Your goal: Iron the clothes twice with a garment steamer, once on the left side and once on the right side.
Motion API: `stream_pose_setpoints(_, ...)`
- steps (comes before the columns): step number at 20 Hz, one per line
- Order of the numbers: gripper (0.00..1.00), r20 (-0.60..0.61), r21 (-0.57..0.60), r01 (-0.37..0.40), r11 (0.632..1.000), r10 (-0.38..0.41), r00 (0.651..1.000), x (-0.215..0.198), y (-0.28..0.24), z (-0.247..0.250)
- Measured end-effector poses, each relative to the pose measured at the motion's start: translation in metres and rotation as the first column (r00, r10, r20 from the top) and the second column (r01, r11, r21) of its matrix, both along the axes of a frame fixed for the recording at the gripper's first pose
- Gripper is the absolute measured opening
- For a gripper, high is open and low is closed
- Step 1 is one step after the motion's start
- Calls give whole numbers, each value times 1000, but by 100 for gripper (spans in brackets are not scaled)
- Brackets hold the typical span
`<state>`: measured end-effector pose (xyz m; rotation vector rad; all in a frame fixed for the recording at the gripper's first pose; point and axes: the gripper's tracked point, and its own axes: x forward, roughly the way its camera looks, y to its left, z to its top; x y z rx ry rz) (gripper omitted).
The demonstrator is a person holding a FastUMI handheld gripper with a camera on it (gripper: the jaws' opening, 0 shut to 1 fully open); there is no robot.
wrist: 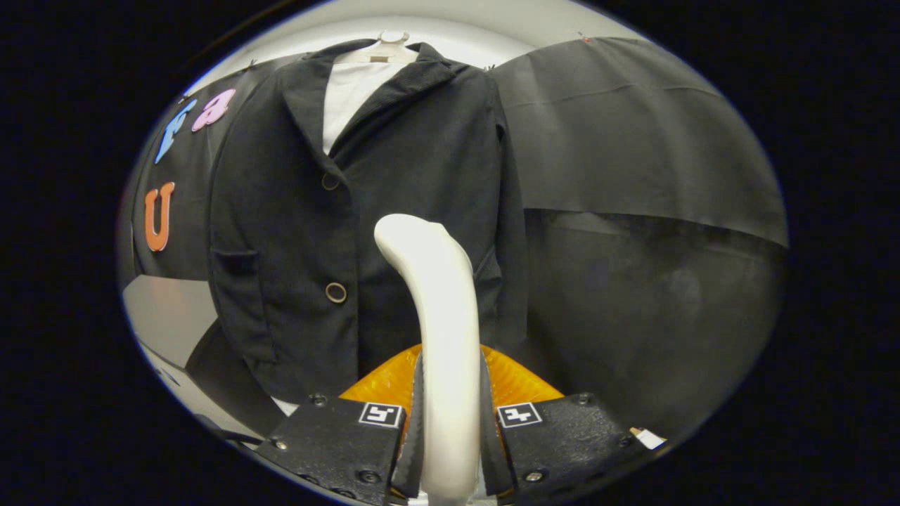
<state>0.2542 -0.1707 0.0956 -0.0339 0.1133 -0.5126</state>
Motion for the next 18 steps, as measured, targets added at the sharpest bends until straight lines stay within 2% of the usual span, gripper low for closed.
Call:
stream_pose_setpoints(11,36,-154,59,10,998,-1,988,-4,-8,-79)
stream_pose_setpoints(18,36,-223,55,15,998,-2,975,-4,-12,-124)
